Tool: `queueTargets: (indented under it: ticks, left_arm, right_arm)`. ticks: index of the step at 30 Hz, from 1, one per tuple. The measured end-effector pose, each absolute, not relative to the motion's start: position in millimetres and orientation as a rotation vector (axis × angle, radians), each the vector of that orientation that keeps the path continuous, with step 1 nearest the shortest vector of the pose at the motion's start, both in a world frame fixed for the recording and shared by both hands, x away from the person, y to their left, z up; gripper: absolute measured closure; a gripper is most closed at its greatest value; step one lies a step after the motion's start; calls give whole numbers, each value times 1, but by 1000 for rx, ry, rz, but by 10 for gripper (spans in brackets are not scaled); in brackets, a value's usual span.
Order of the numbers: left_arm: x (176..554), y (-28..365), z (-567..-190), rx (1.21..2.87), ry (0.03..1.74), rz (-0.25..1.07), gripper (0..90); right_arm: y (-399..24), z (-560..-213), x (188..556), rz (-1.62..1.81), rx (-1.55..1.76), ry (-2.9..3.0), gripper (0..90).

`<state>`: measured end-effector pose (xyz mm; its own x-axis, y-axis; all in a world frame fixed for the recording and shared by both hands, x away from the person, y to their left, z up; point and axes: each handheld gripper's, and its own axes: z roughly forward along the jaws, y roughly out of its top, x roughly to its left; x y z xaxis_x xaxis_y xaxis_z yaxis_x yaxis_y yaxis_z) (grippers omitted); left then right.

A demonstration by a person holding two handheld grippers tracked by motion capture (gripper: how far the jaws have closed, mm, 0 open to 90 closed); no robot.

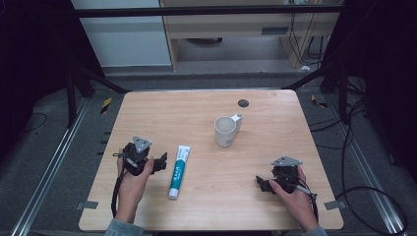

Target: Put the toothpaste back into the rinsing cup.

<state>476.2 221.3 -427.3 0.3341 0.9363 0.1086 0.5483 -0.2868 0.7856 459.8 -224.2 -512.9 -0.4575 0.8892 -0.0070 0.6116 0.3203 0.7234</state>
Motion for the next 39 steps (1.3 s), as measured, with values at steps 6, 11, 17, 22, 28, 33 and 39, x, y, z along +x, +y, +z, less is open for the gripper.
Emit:
queueTargets:
  ticks: [6, 11, 17, 22, 28, 33, 39]
  left_arm:
    - [479, 198, -422, 2092, 1248, 677, 73]
    - [481, 179, -417, 2216, 1200, 679, 74]
    - [488, 164, -415, 2322, 1135, 621, 73]
    - [496, 154, -410, 2376, 1137, 579, 76]
    - [507, 150, -406, 2368, 1208, 518, 72]
    - [512, 146, -408, 2373, 1265, 476, 69]
    - [521, 144, -410, 2373, 1313, 438, 104]
  right_arm:
    - [-224, -513, 460, 931, 1331, 2185, 8]
    - [-224, -513, 460, 929, 1330, 2185, 8]
    - [-224, -513, 460, 931, 1335, 2182, 7]
    - [-225, -513, 460, 928, 1332, 2179, 8]
    - [-225, -513, 460, 928, 1332, 2179, 8]
    - [-225, -513, 460, 928, 1332, 2179, 8]
    - [-225, -513, 460, 929, 1331, 2179, 7]
